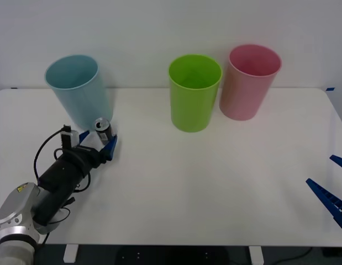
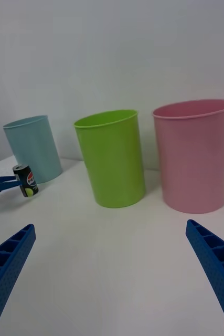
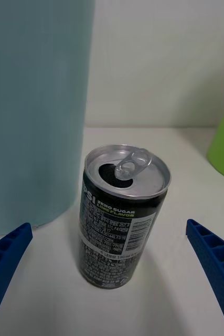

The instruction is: Grasp the object on the table and drop it into the matching bin: aluminum can to the light blue bin, PET bottle to the pink bin.

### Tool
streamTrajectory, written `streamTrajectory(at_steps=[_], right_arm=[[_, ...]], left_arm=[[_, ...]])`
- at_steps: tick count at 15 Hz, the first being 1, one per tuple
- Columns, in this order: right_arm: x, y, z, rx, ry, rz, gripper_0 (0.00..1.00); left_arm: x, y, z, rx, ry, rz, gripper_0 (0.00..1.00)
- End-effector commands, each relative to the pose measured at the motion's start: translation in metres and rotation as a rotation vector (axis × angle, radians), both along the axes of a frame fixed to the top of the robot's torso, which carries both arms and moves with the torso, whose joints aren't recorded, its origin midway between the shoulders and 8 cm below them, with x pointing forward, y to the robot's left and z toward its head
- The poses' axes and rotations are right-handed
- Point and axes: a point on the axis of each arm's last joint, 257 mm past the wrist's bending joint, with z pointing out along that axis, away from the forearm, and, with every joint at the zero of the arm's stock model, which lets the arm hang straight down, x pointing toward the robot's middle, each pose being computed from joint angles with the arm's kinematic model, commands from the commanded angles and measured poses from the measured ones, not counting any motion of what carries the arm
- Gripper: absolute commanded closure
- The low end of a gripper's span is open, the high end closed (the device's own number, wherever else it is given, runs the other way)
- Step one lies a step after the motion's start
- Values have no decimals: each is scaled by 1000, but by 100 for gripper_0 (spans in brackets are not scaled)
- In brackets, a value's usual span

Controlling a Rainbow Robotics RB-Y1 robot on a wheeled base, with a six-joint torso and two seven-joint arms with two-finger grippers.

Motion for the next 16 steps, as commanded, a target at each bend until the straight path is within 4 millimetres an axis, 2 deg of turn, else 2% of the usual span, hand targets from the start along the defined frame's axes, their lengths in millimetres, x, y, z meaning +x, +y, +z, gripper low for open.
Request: streamTrajectory(at_steps=[1,4,11,12,13,14,16], right_arm=[[0,0,0,0,0,0,0],[0,0,0,0,0,0,0],[0,0,0,0,0,0,0],[0,0,0,0,0,0,0],[0,0,0,0,0,0,0],[0,0,0,0,0,0,0],[0,0,0,0,0,0,0]], left_arm=[[13,-4,-2,6,13,-2,0],[22,-9,-1,15,19,-2,0],[25,-14,-2,21,21,-4,0],[25,-14,-2,22,22,-2,17],[25,-15,-2,22,22,-3,72],[25,-15,-2,23,21,-3,100],[25,-15,-2,28,20,-3,100]])
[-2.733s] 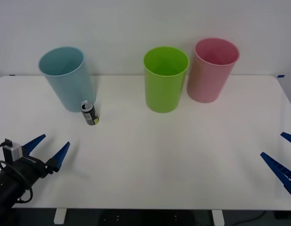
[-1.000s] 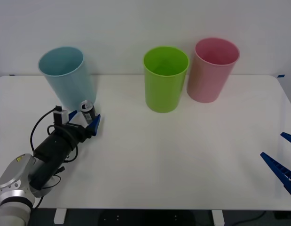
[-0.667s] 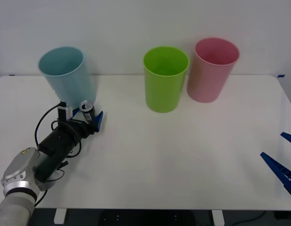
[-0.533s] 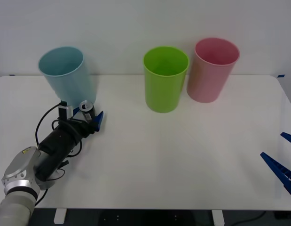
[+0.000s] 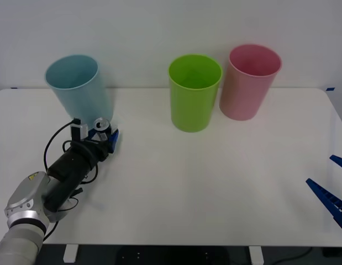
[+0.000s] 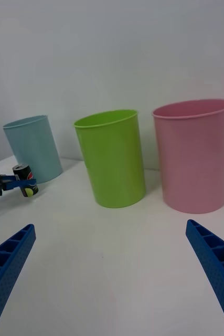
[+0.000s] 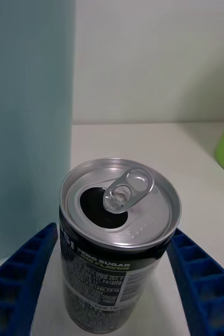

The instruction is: Grasp the object on the table and drop it into the matching bin: aluminum can to the light blue bin, PET bottle to the pink bin.

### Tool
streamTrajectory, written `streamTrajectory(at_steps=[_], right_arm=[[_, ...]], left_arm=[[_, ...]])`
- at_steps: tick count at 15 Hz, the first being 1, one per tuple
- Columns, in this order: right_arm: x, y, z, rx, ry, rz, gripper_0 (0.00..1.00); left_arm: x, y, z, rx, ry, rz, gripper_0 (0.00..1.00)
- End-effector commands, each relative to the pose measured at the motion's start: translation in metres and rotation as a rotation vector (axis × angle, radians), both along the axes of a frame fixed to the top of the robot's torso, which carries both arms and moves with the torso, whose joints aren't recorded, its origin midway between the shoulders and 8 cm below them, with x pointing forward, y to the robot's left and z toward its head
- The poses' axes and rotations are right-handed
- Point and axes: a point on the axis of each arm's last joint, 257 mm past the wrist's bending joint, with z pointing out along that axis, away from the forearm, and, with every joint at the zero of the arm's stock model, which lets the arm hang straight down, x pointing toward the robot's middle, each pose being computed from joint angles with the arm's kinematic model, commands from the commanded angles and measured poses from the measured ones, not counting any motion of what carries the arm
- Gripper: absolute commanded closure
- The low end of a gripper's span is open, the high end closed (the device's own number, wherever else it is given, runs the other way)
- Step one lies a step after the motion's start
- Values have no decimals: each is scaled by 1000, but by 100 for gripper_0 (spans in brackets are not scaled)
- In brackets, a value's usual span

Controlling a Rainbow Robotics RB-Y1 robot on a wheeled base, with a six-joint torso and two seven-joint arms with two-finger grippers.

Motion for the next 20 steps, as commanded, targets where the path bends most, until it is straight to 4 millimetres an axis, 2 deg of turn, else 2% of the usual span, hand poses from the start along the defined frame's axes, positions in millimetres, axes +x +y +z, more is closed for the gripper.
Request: streamTrajectory(at_steps=[1,6,11,15,20], right_arm=[[0,0,0,0,0,0,0],[0,0,0,0,0,0,0],[0,0,0,0,0,0,0],[0,0,0,0,0,0,0],[0,0,0,0,0,0,0]], left_arm=[[0,1,-1,5,1,1,100],[0,-1,-1,8,-1,-3,100],[-10,-3,5,-1,-27,-48,100],[-31,3,25,-3,-88,-55,100],[-57,6,69,-43,-177,-84,100]])
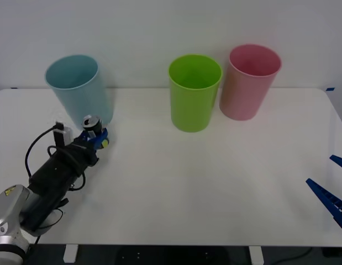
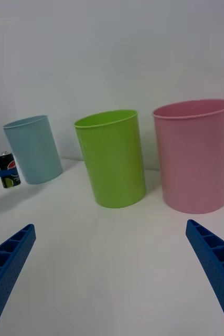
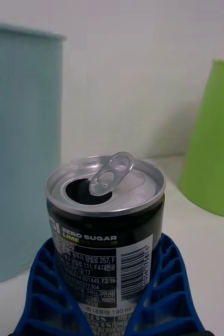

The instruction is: Grasp the object on the table and drop it into the matching bin: aluminum can to the light blue bin, PET bottle to the pink bin.

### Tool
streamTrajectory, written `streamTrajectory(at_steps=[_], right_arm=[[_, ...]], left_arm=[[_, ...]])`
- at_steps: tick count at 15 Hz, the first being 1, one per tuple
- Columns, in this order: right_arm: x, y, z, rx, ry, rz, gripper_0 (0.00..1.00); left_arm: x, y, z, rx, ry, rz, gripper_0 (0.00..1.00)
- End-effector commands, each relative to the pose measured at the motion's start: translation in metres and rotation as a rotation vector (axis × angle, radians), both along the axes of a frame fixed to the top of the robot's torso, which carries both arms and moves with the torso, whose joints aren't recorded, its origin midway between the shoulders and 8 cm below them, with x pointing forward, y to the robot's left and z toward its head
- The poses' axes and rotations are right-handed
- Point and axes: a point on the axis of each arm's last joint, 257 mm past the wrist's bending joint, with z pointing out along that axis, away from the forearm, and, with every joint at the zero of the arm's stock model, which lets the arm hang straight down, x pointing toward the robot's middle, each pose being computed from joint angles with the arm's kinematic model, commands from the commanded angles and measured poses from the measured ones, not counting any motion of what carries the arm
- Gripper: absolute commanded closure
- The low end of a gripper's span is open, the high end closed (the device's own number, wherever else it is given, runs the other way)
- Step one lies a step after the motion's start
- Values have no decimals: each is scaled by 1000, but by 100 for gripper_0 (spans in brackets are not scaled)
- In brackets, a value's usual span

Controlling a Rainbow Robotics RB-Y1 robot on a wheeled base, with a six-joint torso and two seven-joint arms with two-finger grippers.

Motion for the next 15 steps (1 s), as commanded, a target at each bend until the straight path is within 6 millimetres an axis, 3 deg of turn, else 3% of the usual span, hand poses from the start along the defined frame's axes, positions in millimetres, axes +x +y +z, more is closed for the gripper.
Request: streamTrajectory(at_steps=[1,4,8,12,15], right_arm=[[0,0,0,0,0,0,0],[0,0,0,0,0,0,0],[0,0,0,0,0,0,0],[0,0,0,0,0,0,0],[0,0,0,0,0,0,0]], left_arm=[[-12,2,24,-20,-42,-18,100],[-25,7,49,-25,-86,-33,100],[-40,11,98,-100,-124,-67,100],[-43,20,153,-176,-177,-70,100],[-37,28,181,-213,-201,-59,100]])
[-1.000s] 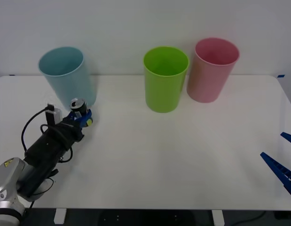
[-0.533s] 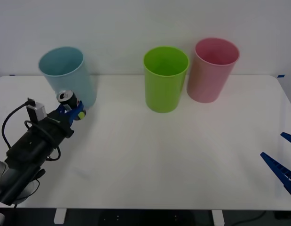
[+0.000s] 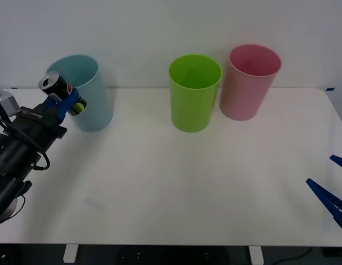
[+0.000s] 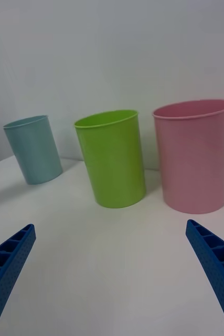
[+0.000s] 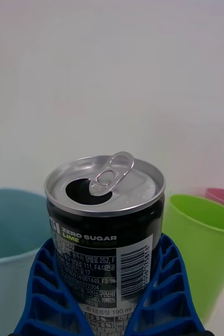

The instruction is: Grasp the object on the table and drop it into the matching bin: aluminum can to the light blue bin, PET bottle to the pink bin.

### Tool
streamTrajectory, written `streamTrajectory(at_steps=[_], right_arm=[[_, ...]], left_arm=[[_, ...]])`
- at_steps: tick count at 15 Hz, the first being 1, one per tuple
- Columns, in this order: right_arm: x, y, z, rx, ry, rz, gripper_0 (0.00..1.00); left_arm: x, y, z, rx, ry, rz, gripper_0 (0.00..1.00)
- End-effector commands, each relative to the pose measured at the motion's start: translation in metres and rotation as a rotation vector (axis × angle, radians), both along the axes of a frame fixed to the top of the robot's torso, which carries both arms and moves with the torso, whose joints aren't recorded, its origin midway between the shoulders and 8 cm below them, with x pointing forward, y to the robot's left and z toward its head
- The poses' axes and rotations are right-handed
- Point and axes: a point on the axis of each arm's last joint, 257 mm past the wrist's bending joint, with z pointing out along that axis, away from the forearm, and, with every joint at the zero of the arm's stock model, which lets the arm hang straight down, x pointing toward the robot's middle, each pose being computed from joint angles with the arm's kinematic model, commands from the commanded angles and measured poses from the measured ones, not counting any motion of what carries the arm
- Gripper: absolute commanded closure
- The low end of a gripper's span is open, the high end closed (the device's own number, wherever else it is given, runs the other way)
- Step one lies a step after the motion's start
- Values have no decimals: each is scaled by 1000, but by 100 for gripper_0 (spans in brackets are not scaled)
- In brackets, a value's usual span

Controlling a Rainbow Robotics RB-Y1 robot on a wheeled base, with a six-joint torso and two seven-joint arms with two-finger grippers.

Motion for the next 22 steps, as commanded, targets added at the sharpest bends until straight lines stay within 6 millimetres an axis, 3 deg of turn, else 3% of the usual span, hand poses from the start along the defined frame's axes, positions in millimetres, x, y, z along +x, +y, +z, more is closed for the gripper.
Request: streamTrajectory(at_steps=[1,4,7,15,22], right_arm=[[0,0,0,0,0,0,0],[0,0,0,0,0,0,0],[0,0,0,0,0,0,0],[0,0,0,0,0,0,0],[0,0,0,0,0,0,0]], left_arm=[[9,8,23,-25,-22,17,100],[23,20,52,-58,-43,48,100],[38,33,67,-61,-54,91,100],[99,57,61,97,-45,216,100],[138,53,63,201,-29,249,100]])
